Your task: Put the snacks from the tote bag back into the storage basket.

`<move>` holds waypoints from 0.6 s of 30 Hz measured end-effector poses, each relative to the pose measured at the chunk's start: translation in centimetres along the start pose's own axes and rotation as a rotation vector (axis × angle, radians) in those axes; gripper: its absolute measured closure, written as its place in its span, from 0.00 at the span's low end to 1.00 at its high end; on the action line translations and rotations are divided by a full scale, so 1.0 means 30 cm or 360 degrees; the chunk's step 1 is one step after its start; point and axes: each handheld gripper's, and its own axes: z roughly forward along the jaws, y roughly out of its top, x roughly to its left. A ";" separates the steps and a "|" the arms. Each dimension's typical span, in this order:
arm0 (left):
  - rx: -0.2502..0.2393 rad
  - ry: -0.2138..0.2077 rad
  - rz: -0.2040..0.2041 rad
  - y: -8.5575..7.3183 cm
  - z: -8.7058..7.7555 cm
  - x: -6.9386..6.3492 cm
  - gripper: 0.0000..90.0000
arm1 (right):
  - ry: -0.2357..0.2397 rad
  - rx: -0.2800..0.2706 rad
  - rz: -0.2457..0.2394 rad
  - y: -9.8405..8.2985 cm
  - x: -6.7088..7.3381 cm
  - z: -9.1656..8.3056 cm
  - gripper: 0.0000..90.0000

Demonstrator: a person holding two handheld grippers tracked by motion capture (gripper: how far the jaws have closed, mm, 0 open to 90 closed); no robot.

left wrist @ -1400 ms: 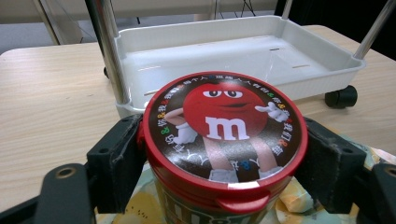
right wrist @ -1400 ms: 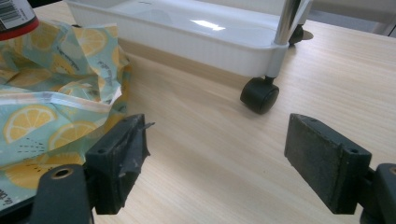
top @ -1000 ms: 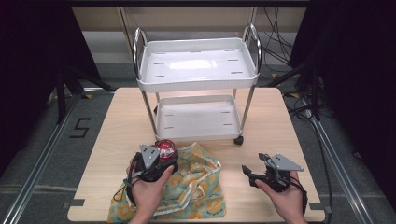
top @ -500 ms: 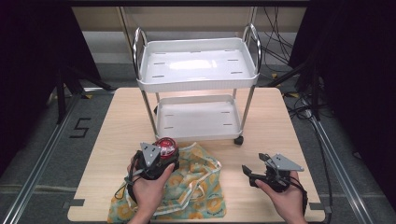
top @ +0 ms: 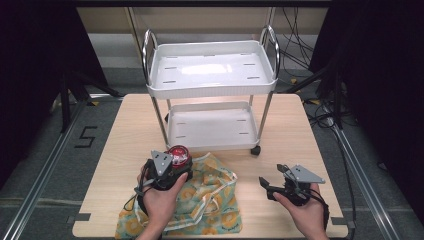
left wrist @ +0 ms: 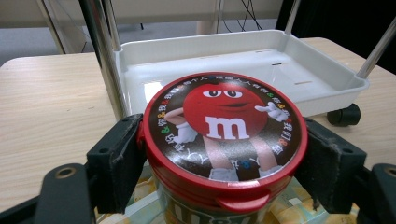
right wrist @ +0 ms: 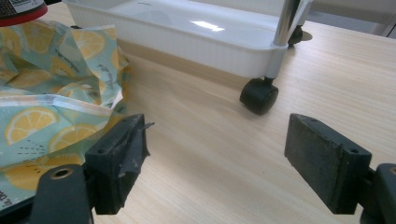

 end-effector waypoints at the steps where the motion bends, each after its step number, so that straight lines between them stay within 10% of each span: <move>1: -0.0002 0.0006 -0.0001 0.000 0.001 -0.001 0.25 | -0.0001 -0.0003 -0.0006 0.000 -0.001 0.000 0.24; 18: 0.0001 0.0011 -0.0010 0.008 0.019 -0.003 0.25 | 0.0001 -0.0002 0.0002 0.000 0.000 -0.001 0.24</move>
